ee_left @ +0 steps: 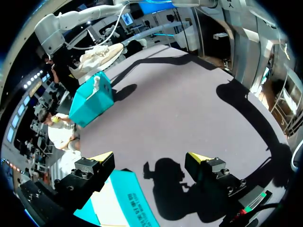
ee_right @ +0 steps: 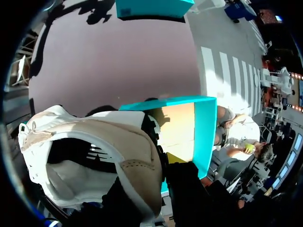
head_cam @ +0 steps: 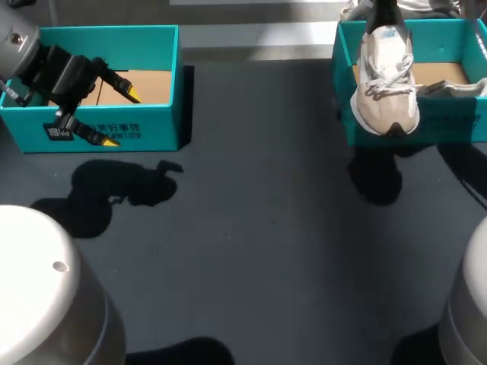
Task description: Take the shoe out of the shoebox, open the shoe tongue, remove and reinsert the insole, then place the shoe into the shoebox
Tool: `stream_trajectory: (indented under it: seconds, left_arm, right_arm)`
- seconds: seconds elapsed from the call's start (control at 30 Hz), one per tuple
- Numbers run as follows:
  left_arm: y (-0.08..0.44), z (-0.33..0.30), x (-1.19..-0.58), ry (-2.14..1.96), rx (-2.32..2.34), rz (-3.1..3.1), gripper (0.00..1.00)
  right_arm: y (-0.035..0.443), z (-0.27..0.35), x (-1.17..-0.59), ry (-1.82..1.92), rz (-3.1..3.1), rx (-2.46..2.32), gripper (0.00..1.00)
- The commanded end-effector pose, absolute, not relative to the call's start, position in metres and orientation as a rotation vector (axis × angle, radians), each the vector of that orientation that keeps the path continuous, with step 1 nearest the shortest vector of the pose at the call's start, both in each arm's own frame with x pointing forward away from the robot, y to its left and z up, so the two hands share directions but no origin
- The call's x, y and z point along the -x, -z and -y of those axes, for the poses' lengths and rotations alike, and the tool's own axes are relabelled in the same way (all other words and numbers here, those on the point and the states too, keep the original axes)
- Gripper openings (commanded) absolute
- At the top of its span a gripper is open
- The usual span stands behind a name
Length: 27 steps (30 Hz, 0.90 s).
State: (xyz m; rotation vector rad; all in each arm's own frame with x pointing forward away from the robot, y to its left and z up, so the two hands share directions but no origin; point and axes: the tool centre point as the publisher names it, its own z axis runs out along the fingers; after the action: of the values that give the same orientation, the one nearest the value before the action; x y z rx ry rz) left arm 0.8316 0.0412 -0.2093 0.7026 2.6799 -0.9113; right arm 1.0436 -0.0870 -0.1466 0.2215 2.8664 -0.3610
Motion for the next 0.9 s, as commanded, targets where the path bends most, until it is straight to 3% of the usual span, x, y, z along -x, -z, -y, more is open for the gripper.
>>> stream_trajectory:
  seconds: [0.03, 0.47, 0.67, 0.9]
  left_arm:
    - [0.209, -0.041, -0.83, 0.906, -0.702, -2.681, 1.0]
    - [0.209, -0.041, -0.83, 0.906, -0.702, -2.681, 1.0]
    - [0.209, -0.041, -0.83, 0.906, -0.702, -2.681, 1.0]
    - [0.209, -0.041, -0.83, 0.906, -0.702, -2.681, 1.0]
  right_arm:
    - [0.154, 0.131, -1.078, 0.301, -2.897, -0.238, 0.0]
    - [0.163, 0.233, -1.177, 0.495, -2.922, -0.299, 0.0]
    - [0.171, 0.267, -1.201, 0.446, -2.803, -0.798, 0.0]
    - [0.168, 0.293, -1.181, 0.37, -2.433, -1.425, 0.0]
